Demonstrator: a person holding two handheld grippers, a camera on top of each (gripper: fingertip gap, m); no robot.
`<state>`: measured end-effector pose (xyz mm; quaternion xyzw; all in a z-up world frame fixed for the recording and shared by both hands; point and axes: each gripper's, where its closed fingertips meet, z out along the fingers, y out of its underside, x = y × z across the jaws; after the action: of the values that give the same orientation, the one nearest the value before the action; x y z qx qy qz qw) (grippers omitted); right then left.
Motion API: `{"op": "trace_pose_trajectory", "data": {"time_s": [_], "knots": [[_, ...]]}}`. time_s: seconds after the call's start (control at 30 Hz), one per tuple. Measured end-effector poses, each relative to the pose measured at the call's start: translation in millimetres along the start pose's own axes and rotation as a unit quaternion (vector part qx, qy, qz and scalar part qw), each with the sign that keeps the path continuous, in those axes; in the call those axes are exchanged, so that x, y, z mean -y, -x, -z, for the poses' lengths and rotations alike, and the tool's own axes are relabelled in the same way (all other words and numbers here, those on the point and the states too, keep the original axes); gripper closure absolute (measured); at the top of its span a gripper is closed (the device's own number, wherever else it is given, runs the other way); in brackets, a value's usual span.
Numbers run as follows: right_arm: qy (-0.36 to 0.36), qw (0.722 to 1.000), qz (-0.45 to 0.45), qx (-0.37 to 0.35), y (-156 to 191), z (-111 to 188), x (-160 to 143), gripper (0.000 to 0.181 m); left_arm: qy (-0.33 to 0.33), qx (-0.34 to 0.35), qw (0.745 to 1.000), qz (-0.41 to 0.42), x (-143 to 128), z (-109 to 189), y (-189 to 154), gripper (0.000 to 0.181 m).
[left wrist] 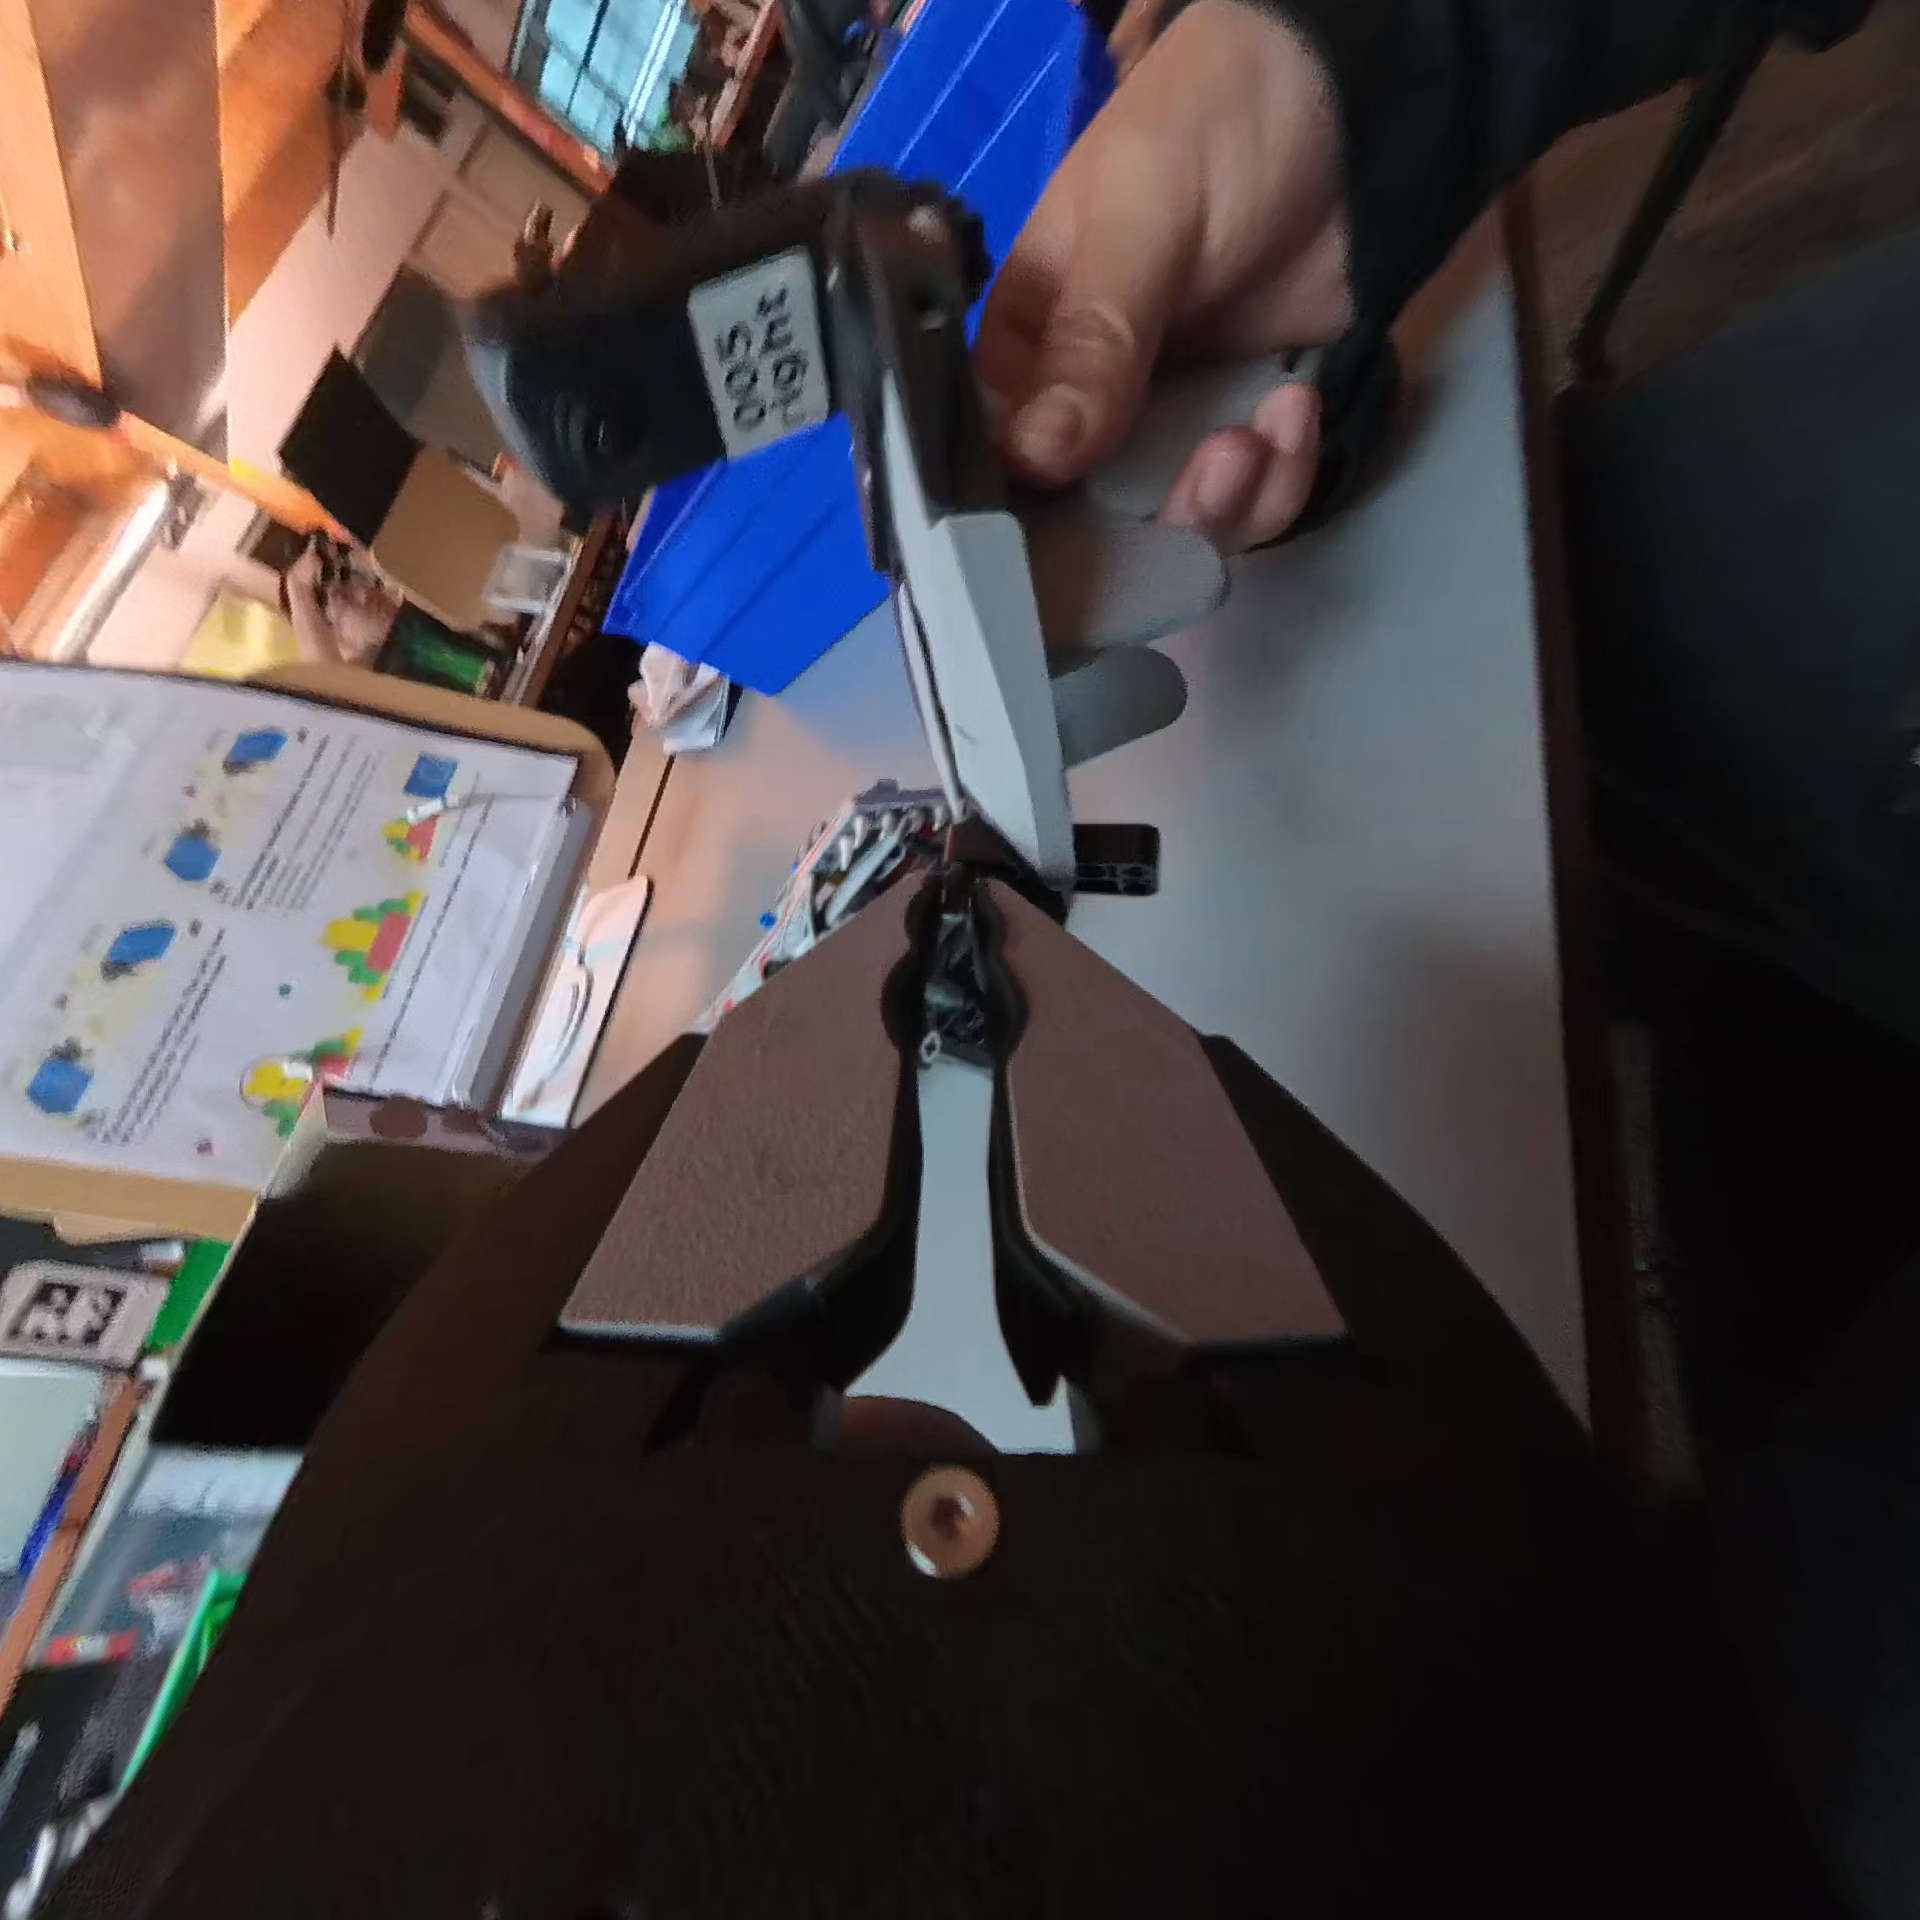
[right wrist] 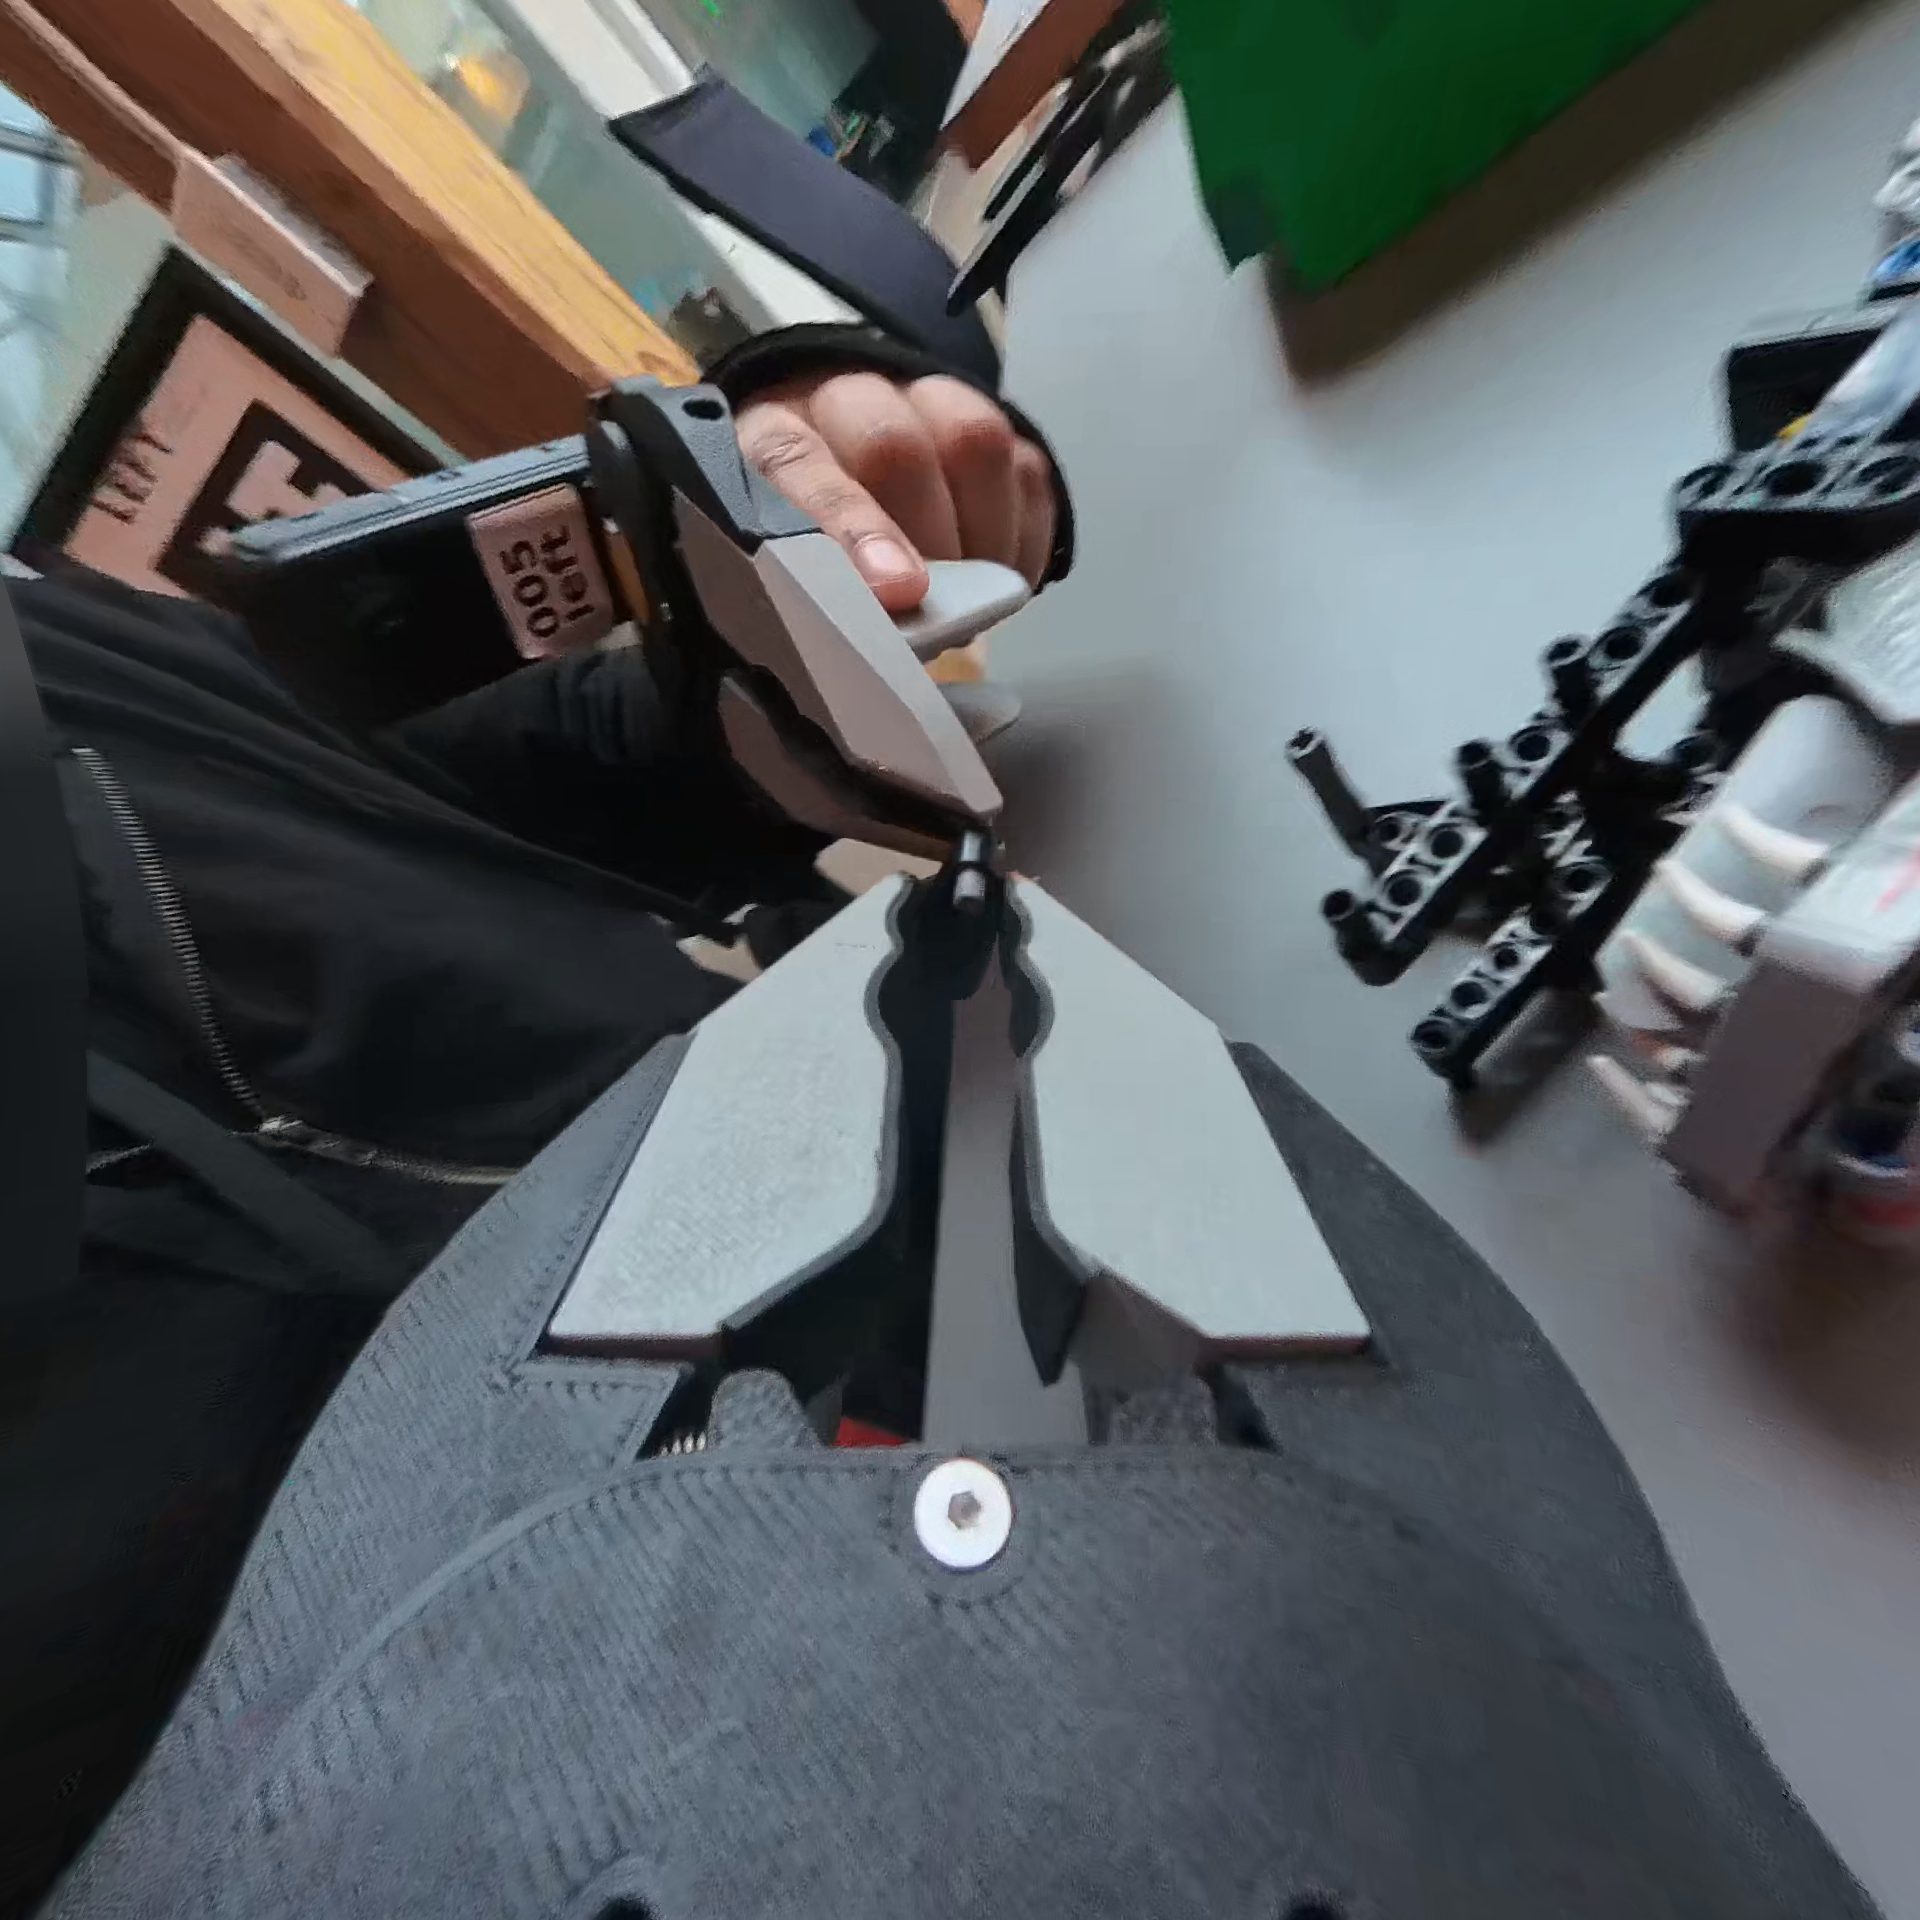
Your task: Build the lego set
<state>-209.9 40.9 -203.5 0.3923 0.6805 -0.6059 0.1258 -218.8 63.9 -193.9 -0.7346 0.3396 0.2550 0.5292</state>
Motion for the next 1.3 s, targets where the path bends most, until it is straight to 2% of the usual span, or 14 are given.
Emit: {"op": "trace_pose_trajectory", "data": {"time_s": [0.07, 0.13, 0.23, 0.27, 0.4, 0.43, 0.5, 0.57, 0.67, 0.87, 0.93, 0.97, 1.07, 1.3], "knots": [[-0.031, 0.999, 0.025, -0.023, -3, 5, 11, 0.171, 0.028, 0.019, 0.998, 0.052, -10, 0, 12, 0.173], [-0.091, 0.993, 0.062, -0.034, 3, 14, 30, 0.171, 0.016, -0.017, 0.986, 0.165, -11, 3, 14, 0.157], [-0.150, 0.981, 0.113, -0.039, 14, 26, 46, 0.171, -0.041, -0.167, 0.920, 0.352, 9, 10, -3, 0.146], [-0.165, 0.978, 0.126, -0.035, 18, 27, 49, 0.171, -0.057, -0.183, 0.901, 0.388, 15, 10, -1, 0.142], [-0.188, 0.972, 0.138, -0.015, 27, 20, 50, 0.171, -0.091, -0.173, 0.877, 0.439, 23, 6, 5, 0.141], [-0.186, 0.972, 0.141, -0.018, 27, 17, 49, 0.171, -0.108, -0.178, 0.868, 0.450, 28, 7, 6, 0.154], [-0.189, 0.970, 0.152, -0.019, 28, 15, 47, 0.171, -0.128, -0.185, 0.847, 0.481, 31, 9, 10, 0.164], [-0.189, 0.969, 0.158, -0.024, 27, 16, 47, 0.171, -0.133, -0.195, 0.834, 0.499, 29, 11, 11, 0.165], [-0.161, 0.970, 0.174, -0.056, 19, 18, 41, 0.171, -0.104, -0.187, 0.849, 0.484, 19, 9, 8, 0.167], [-0.128, 0.962, 0.210, -0.119, 11, 19, 40, 0.173, -0.056, -0.120, 0.916, 0.378, 10, 2, 7, 0.167], [-0.111, 0.960, 0.225, -0.127, 14, 16, 39, 0.174, -0.057, -0.136, 0.916, 0.373, 18, 1, 1, 0.155], [-0.109, 0.959, 0.228, -0.126, 16, 15, 39, 0.174, -0.059, -0.128, 0.917, 0.374, 20, 1, 3, 0.165], [-0.102, 0.959, 0.229, -0.135, 20, 18, 43, 0.175, -0.066, -0.111, 0.922, 0.365, 20, 2, 8, 0.166], [-0.068, 0.934, 0.286, -0.201, 17, 39, 43, 0.169, -0.031, -0.117, 0.908, 0.402, 10, 0, 6, 0.166]]}}
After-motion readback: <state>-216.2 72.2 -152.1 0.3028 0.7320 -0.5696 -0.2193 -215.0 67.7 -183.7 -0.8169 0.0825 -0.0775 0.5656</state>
